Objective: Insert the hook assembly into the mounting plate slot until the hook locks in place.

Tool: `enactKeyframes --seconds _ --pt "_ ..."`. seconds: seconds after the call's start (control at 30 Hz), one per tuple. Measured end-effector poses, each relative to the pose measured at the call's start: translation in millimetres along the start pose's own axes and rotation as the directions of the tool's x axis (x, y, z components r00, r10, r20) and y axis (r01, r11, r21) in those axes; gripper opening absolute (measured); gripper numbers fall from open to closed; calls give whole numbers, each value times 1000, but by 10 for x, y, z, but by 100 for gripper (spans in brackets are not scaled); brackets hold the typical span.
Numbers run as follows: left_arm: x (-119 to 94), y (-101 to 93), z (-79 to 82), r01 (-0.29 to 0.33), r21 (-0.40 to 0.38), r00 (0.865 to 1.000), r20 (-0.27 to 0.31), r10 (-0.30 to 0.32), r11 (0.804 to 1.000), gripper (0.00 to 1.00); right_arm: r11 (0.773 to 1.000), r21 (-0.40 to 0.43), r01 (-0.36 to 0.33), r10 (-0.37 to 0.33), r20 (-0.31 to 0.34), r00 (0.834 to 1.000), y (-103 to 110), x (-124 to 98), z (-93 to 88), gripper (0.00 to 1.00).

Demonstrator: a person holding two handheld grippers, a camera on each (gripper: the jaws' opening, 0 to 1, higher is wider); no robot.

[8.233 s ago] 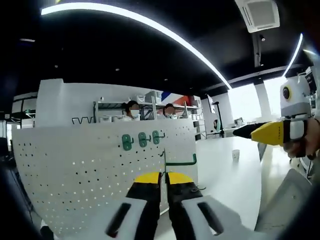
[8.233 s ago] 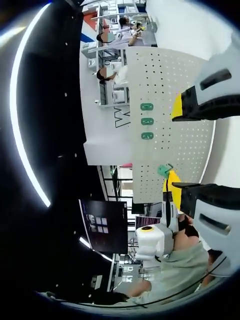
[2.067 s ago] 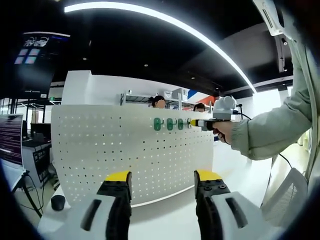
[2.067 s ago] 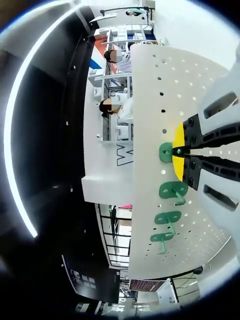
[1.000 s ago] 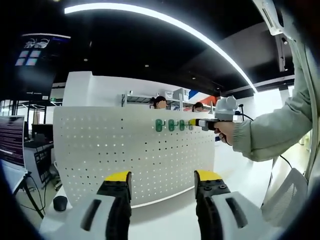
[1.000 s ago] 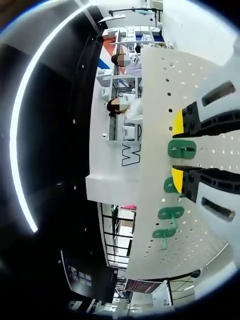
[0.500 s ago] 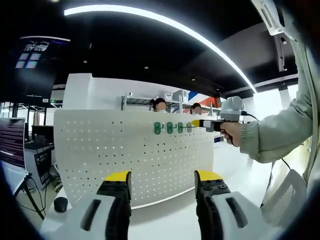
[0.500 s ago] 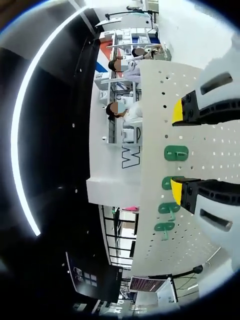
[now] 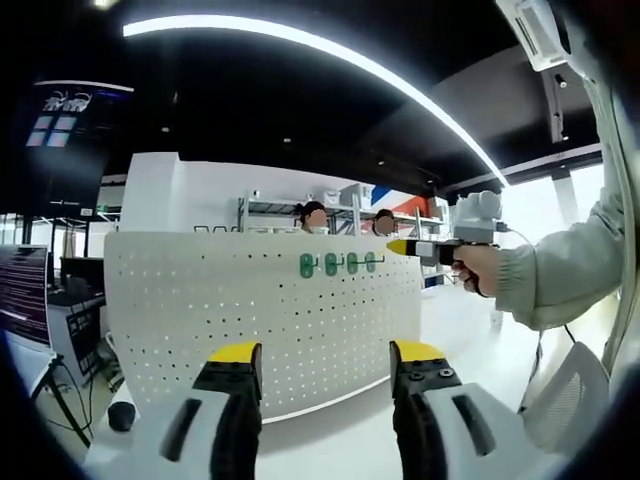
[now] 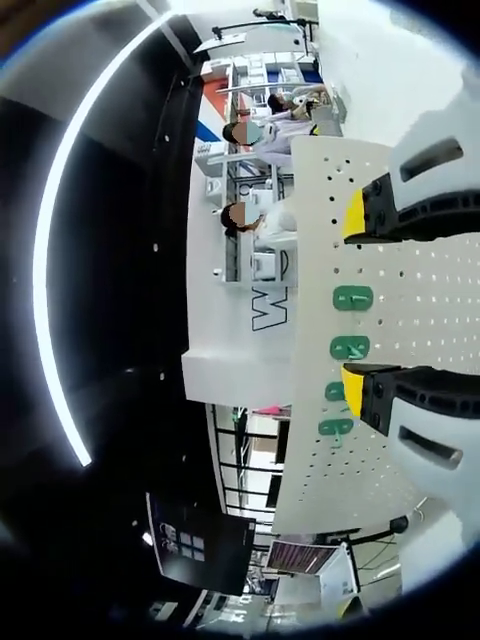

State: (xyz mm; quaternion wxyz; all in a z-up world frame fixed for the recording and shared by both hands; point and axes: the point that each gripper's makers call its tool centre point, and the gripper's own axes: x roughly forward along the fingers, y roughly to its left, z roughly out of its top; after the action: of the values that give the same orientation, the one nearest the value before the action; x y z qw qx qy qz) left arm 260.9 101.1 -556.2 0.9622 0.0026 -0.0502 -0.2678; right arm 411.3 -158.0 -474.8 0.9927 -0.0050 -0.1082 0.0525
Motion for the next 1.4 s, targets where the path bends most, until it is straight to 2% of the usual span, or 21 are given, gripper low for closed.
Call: enactKeyframes --seconds 0.17,0.77,1.03,1.2,1.4 --pt "-26 -59 23 7 8 1000 2 -7 1000 54 999 2 -34 34 7 999 107 -154 44 50" --pt "-118 -225 -20 31 23 999 -21 -31 999 54 990 26 -136 137 -17 990 427 -901 6 53" --pt "-170 -333 -124 50 18 998 -46 -49 999 54 982 57 -179 183 -62 981 560 -1246 -137 55" --pt "-231 -380 -218 43 -2 997 -68 -43 999 55 977 48 -208 211 -83 974 662 -1437 -248 56" --pt "-288 -415 -322 39 -16 996 -86 -40 999 56 971 65 -229 236 -123 964 755 -1677 -447 59"
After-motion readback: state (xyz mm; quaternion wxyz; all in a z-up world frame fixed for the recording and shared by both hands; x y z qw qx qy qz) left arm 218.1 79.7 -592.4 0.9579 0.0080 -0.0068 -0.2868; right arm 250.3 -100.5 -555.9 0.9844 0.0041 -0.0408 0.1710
